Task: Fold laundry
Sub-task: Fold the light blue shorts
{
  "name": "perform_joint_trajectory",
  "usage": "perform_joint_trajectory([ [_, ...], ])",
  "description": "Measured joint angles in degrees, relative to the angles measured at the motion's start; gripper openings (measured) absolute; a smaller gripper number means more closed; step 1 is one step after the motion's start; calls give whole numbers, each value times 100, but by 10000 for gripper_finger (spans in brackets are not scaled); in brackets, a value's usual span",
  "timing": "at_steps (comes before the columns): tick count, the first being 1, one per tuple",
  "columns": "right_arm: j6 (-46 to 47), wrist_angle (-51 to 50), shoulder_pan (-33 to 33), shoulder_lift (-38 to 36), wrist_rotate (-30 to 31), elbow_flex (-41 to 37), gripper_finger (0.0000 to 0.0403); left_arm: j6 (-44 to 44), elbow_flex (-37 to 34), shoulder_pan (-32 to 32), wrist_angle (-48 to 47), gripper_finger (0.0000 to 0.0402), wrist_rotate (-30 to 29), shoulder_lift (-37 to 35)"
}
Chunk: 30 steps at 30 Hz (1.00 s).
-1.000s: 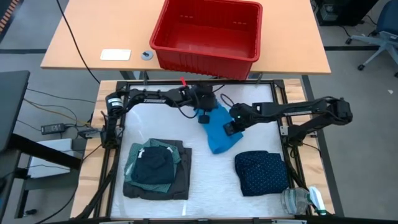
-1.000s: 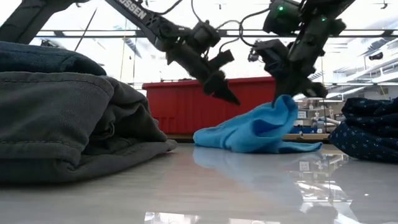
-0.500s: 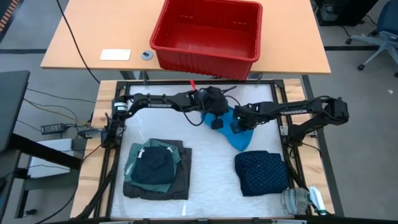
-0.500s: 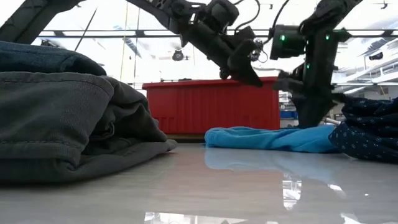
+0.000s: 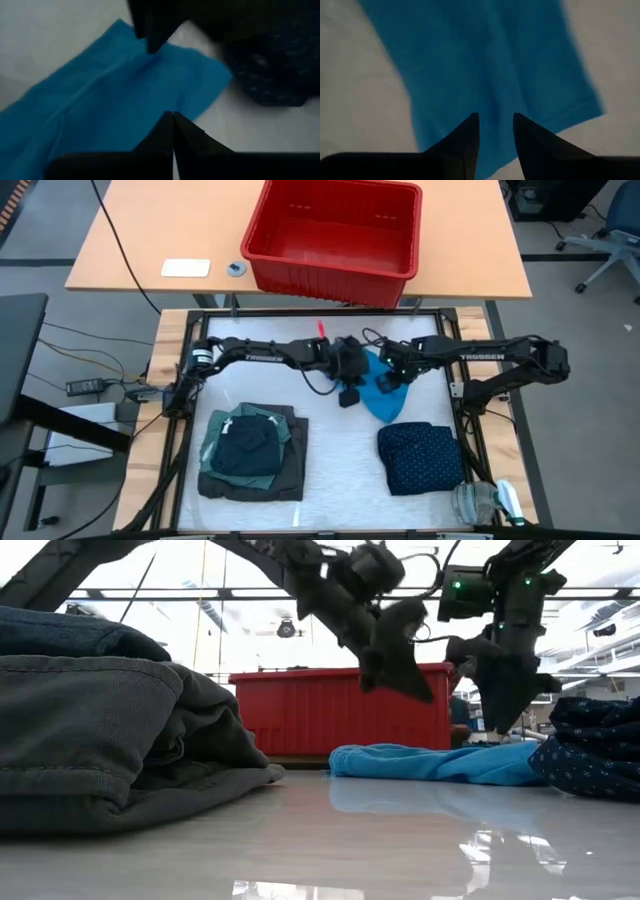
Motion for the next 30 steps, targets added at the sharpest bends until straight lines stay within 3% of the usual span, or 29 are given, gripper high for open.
perform_joint_trajectory([
  [11, -379, 188, -97, 822, -707, -228, 86, -364, -11, 88, 376, 3, -28, 755],
  [13, -468, -12, -264, 927, -401, -255, 78, -310, -7, 97, 426, 3, -33, 753],
  [18, -429, -585, -846, 768, 1266, -258, 64, -310, -7, 90, 320, 3, -32, 753],
  [21, -420, -597, -1095, 498, 1789, -260, 63, -309, -7, 84, 111, 3, -34, 753],
  [30, -1649, 638, -1409, 202, 1635, -260, 64, -705, -9, 75, -462, 2, -30, 746],
])
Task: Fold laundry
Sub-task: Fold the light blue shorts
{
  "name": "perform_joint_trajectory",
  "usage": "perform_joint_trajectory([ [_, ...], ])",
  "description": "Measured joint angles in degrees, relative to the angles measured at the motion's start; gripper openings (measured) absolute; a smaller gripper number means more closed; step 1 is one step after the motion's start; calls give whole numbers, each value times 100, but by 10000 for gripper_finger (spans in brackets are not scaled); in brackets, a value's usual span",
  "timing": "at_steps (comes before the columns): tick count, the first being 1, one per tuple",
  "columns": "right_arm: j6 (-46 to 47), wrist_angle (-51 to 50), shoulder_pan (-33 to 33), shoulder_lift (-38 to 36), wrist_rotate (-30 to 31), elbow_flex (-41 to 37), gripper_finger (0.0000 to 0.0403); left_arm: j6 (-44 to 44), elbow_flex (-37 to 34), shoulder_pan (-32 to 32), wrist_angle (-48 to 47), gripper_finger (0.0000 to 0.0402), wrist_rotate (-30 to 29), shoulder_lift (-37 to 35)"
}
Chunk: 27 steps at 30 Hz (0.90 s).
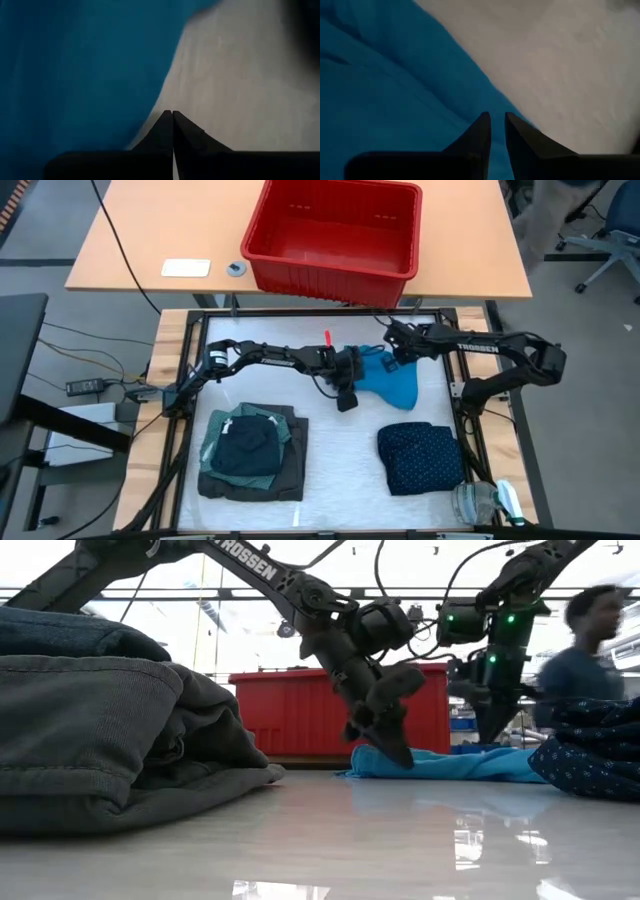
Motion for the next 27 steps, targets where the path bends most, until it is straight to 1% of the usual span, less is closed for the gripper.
perform_joint_trajectory([
  [4, -49, 320, -164, 315, -53, -59, 52, -1075, 0, 60, -324, 3, 95, -62],
  [6, 85, 399, -171, 473, -130, -183, 41, -1360, 0, 99, -509, 8, 116, -153],
  [8, 297, 431, -114, 613, -402, -315, 27, -1445, 2, 117, -568, 21, 111, -236],
  [11, 594, 419, 119, 690, -1164, -511, 9, -1463, 2, 156, -932, 45, 79, -392],
  [13, 806, 346, 392, 624, -2122, -625, 7, -1448, 2, 177, -1240, 63, 2, -509],
  [15, 968, 142, 752, 466, -2936, -677, 13, -1356, -2, 199, -1622, 82, -23, -649],
  [16, 1025, 60, 919, 340, -3167, -679, 20, -1347, -2, 201, -1774, 93, -44, -714],
  [17, 1091, 51, 1065, 149, -3276, -623, 29, -1339, -4, 202, -1883, 105, -44, -793],
  [19, 1108, 204, 1238, -263, -3195, -440, 47, -1310, -9, 201, -2058, 129, -44, -942],
  [21, 1060, 147, 1263, -617, -2921, -340, 64, -1335, -9, 199, -2091, 155, -44, -1088],
  [24, 624, 517, 1031, -1086, -2525, -210, 95, -1547, -9, 202, -2056, 191, -44, -1242],
  [27, -52, 751, 639, -1220, -2372, -224, 138, -1828, -7, 239, -2059, 224, -42, -1325],
])
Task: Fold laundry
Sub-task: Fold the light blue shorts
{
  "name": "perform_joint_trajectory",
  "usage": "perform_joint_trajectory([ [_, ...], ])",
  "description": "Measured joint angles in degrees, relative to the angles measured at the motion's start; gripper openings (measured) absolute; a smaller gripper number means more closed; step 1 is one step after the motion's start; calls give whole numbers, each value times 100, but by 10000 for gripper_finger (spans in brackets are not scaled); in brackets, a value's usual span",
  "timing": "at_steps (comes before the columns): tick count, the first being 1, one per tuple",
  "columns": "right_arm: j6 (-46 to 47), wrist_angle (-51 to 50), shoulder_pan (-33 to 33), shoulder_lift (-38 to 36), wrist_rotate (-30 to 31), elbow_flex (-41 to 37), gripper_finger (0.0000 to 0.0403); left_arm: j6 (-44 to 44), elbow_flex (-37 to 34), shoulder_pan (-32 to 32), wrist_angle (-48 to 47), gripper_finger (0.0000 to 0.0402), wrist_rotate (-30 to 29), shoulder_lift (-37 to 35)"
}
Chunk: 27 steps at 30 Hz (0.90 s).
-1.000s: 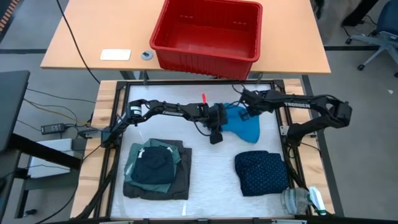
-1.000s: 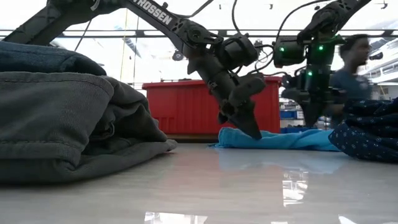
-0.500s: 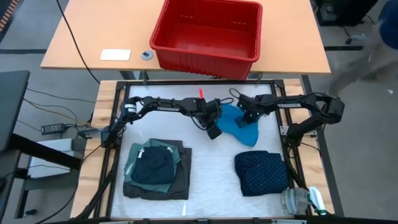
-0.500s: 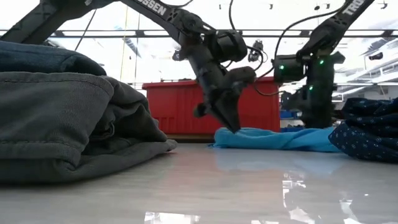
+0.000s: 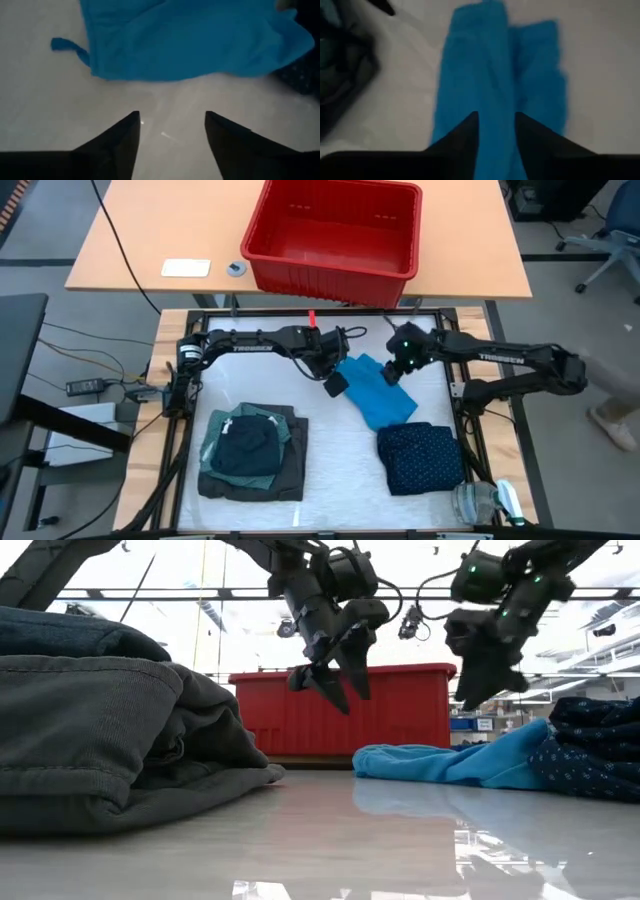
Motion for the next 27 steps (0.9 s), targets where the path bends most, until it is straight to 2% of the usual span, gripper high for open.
perform_joint_trajectory([
  [3, -562, 473, -482, 178, -338, 1, 189, -270, -89, 30, 98, 252, -4, -2],
  [7, -956, 1009, -963, 742, -750, 1, 259, -812, -806, 28, 462, 281, 0, -80],
  [9, -1014, 1246, -1156, 1054, -906, 1, 286, -1198, -1302, 24, 981, 288, 39, -213],
  [11, -1066, 1386, -1298, 1371, -1132, 1, 305, -1701, -1838, 50, 1886, 292, 170, -413],
  [14, -1206, 1550, -1459, 1747, -1426, 1, 316, -2512, -2494, 137, 3736, 293, 306, -490],
  [18, -1353, 1695, -1578, 2124, -1830, -2, 315, -3131, -2926, 326, 5134, 293, 300, -237],
  [27, -1234, 2385, -1537, 3006, -2439, 12, 314, -3383, -3023, 564, 5463, 292, 276, 192],
])
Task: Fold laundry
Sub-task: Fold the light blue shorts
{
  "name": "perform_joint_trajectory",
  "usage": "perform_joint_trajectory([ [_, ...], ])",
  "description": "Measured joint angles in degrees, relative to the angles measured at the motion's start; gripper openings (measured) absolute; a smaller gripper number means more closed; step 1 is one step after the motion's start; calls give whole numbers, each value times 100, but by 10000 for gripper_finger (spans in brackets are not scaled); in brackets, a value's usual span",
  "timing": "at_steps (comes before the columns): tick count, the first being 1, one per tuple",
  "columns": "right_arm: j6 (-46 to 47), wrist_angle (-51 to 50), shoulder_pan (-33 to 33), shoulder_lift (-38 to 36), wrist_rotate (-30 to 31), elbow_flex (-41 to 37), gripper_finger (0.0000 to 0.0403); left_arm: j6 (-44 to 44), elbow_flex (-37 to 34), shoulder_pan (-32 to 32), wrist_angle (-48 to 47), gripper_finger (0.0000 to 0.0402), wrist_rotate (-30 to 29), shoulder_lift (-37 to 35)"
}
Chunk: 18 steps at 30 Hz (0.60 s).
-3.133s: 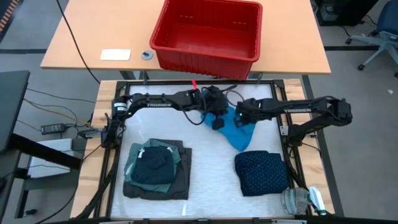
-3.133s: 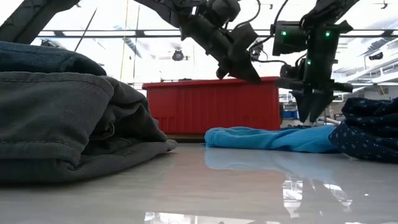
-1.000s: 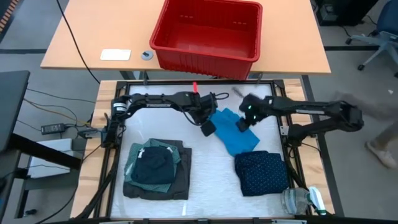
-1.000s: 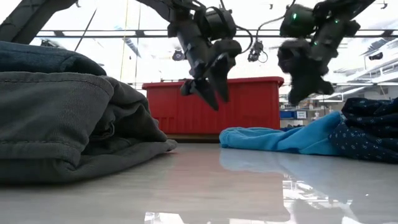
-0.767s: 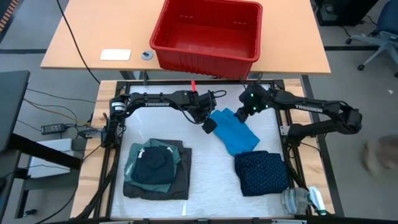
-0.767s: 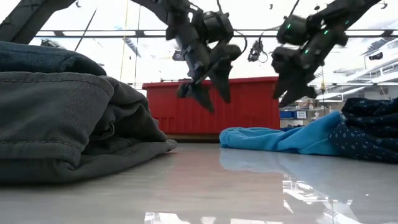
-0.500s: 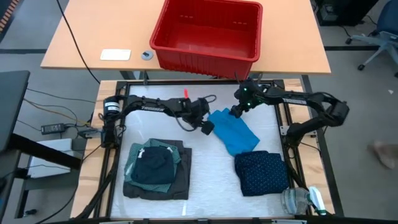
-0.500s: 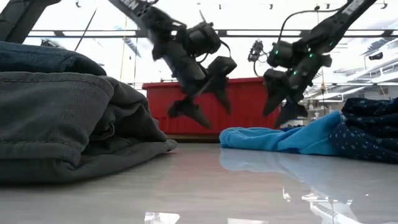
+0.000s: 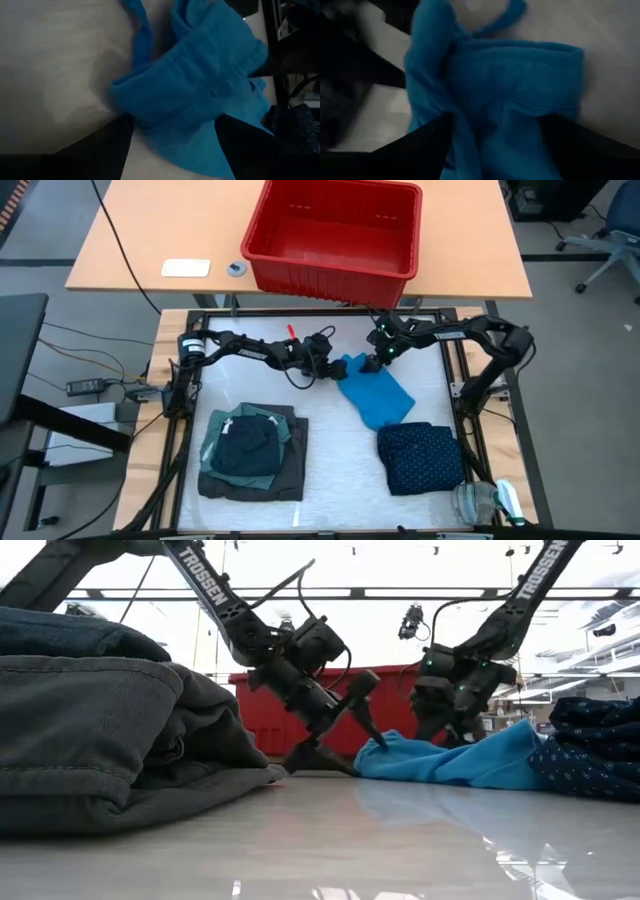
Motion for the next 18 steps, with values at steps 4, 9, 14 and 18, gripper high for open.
perform_joint_trajectory([
  [4, 290, 165, 28, 181, -336, 16, 312, 103, 0, 102, -25, 278, 45, -1],
  [9, 494, -132, -70, -484, -327, -24, 304, 564, -17, 392, -317, 240, 425, -215],
  [14, 258, -854, -386, -1308, 491, -15, 302, 1157, -11, 719, -714, 215, 1111, -561],
  [18, 178, -1106, -635, -1371, 609, -22, 302, 1097, -2, 804, -648, 214, 1202, -651],
])
